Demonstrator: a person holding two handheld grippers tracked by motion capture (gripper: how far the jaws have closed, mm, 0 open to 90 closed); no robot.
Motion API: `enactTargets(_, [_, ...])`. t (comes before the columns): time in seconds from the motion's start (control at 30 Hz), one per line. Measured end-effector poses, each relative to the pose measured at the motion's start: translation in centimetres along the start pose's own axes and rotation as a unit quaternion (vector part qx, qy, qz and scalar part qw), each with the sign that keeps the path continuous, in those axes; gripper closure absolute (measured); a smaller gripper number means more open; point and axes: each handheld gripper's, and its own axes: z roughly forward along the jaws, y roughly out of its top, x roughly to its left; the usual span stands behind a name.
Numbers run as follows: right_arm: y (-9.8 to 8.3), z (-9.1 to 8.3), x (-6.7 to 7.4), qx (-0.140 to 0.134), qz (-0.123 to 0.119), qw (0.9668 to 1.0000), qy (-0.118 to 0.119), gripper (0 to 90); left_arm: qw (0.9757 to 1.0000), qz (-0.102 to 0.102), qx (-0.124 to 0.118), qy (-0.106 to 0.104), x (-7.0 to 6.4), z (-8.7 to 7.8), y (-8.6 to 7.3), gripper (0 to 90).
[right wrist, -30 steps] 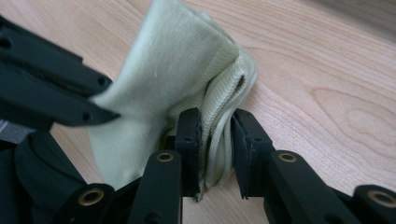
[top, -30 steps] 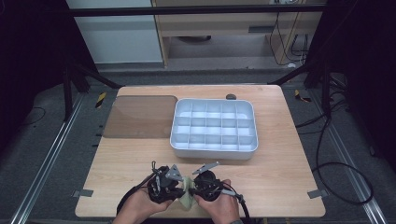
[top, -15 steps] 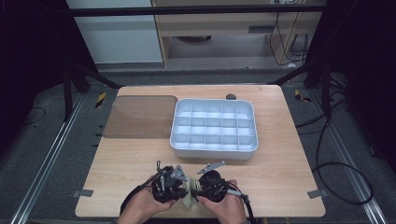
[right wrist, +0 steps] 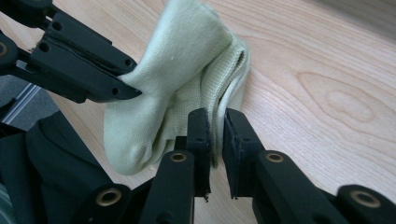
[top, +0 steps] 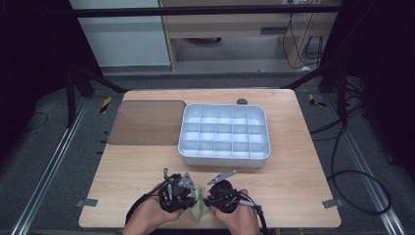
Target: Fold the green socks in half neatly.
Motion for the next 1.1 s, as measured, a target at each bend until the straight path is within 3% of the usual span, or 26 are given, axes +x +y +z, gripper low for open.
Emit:
enactTargets(0.13, [0.0, 0.3, 0.1, -0.001, -0.002, 1.0000, 0.004, 82.8, 1.0000, 0.006, 0.000, 0.001, 0.0, -0.2, 0.2, 88.0])
enactTargets(0.47, [-0.2, 0.8, -0.2, -0.010, 0.023, 0.9995, 0.021, 82.3, 0.9998, 0.018, 0.006, -0.005, -0.7, 0.3, 1.0, 87.9])
enactTargets(0.67, [-0.5, 0.4, -0.7, -0.020, 0.014, 0.9994, 0.025, 70.1, 0.9996, 0.024, 0.016, -0.009, -1.1, 1.1, 1.4, 87.9])
enactTargets(0.8, [-1.0, -0.7, -1.2, -0.025, 0.021, 0.9992, 0.023, 65.8, 0.9994, 0.027, 0.021, -0.010, -1.2, 1.5, 1.6, 87.9])
enactTargets(0.87, [-1.2, -1.0, -1.5, -0.025, 0.020, 0.9993, 0.021, 66.8, 0.9993, 0.028, 0.023, -0.009, -1.3, 1.7, 1.6, 87.9])
enactTargets(1.1, [-1.5, -0.9, -1.6, -0.014, 0.013, 0.9994, 0.029, 82.5, 0.9991, 0.030, 0.029, -0.011, -1.4, 2.2, 1.8, 87.8])
